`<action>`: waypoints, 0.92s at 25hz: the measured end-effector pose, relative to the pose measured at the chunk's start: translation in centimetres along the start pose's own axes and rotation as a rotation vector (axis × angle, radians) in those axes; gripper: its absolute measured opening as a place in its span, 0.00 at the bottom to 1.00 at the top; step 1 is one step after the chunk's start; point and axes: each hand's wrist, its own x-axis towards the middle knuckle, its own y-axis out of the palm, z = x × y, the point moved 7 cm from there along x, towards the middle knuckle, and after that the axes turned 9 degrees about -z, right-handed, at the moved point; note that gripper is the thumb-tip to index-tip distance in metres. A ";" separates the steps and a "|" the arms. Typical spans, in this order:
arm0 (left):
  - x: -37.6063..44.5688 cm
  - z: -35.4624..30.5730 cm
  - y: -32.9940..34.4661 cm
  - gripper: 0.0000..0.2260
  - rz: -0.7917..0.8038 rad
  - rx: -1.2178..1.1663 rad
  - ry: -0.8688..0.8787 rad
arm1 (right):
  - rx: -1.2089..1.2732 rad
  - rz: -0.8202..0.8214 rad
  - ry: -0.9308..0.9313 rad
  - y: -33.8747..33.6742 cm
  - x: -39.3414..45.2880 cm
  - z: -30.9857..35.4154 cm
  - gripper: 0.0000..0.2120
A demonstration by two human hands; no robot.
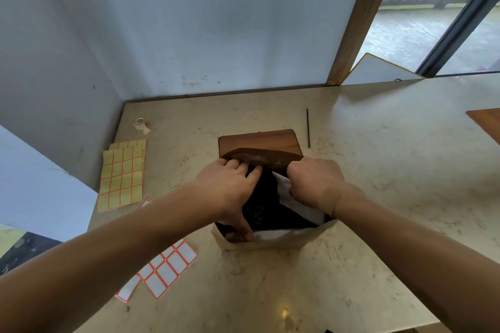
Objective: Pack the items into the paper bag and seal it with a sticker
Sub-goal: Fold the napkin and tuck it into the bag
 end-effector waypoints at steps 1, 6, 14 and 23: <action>0.4 0.0 0.1 0.55 0.008 0.001 0.004 | -0.007 0.001 0.005 0.1 0.1 0.0 0.08; 2.0 -0.4 1.1 0.51 -0.006 0.027 0.031 | -0.026 0.033 0.031 1.3 0.3 -0.2 0.06; 1.9 -0.3 2.9 0.58 -0.021 0.181 0.089 | -0.034 0.076 0.061 1.6 1.0 0.3 0.07; 2.0 -0.3 3.0 0.58 -0.077 0.172 0.107 | 0.014 0.147 0.295 6.2 4.8 -0.4 0.11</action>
